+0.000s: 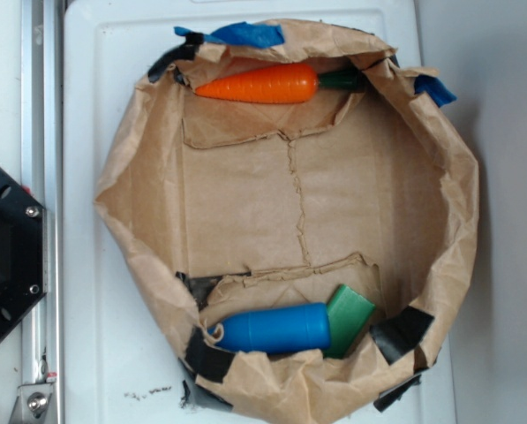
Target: Grab the blue bottle.
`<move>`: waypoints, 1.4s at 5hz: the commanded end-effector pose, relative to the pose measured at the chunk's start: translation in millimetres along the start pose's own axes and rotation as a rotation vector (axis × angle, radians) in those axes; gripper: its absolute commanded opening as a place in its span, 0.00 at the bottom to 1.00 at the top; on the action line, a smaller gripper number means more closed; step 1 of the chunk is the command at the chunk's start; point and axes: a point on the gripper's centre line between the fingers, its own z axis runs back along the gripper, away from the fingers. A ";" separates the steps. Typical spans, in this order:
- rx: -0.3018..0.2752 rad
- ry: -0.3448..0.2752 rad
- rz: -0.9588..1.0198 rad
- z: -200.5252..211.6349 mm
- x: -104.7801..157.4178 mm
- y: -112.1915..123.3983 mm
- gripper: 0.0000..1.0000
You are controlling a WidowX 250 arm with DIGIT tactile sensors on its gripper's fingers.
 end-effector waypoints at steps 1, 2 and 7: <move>0.000 0.000 0.000 0.0 0.0 0.0 1.00; 0.010 -0.071 0.016 -8.7 43.0 -7.3 1.00; -0.142 0.005 0.037 -124.9 108.2 34.1 1.00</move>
